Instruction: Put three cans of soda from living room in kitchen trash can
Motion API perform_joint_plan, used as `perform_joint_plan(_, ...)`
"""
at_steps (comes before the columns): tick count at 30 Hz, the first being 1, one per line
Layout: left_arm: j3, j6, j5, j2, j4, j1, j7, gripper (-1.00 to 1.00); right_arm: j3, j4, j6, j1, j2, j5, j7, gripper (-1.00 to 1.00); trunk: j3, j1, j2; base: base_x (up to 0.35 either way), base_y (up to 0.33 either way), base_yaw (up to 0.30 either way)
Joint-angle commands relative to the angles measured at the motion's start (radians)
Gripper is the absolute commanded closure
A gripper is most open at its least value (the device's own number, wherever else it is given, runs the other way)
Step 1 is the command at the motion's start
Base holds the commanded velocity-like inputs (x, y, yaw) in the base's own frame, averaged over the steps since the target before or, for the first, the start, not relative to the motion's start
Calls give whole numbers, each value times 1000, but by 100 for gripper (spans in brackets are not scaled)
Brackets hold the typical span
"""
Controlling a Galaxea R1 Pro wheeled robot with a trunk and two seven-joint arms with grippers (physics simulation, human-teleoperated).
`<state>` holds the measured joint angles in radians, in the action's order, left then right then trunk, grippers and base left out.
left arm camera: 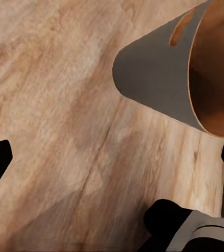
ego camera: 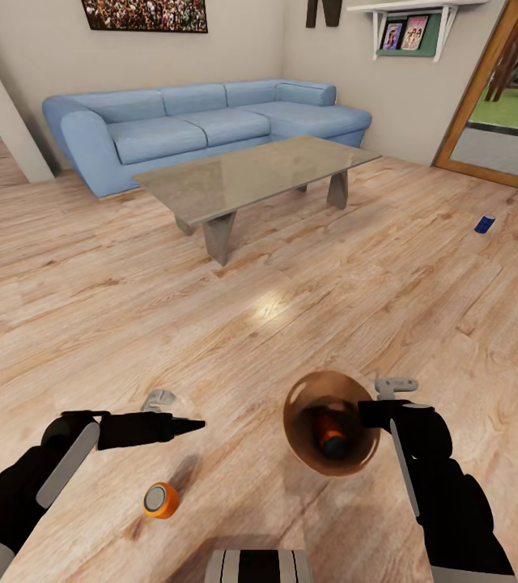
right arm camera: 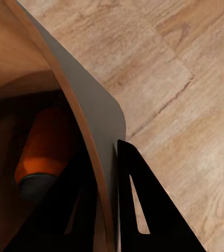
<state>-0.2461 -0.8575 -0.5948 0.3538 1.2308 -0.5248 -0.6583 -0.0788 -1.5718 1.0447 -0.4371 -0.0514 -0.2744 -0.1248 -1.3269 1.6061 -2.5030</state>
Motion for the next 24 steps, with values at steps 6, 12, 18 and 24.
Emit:
perform_joint_plan(6, 2, -57, -8, -6, 11, 0, 66, -100, -2, 0, 3, 0, 1, 118, -4, 100, 0, 0, 0, 0, 0, 0)
perform_joint_plan(12, 3, -62, -8, -7, 28, 0, 71, -100, -3, -1, 3, 0, 1, 118, -4, 100, 0, 0, 0, 0, 0, 0)
perform_joint_plan(18, 5, -57, -1, -6, 29, 0, 72, -100, -3, -1, 3, 0, -2, 118, -4, 100, -23, 3, -1, 0, 0, 0)
perform_joint_plan(24, 5, -52, 3, -6, 30, 0, 71, -100, 0, -1, 3, 0, -2, 118, -4, 100, -46, 5, -3, 0, 0, 0)
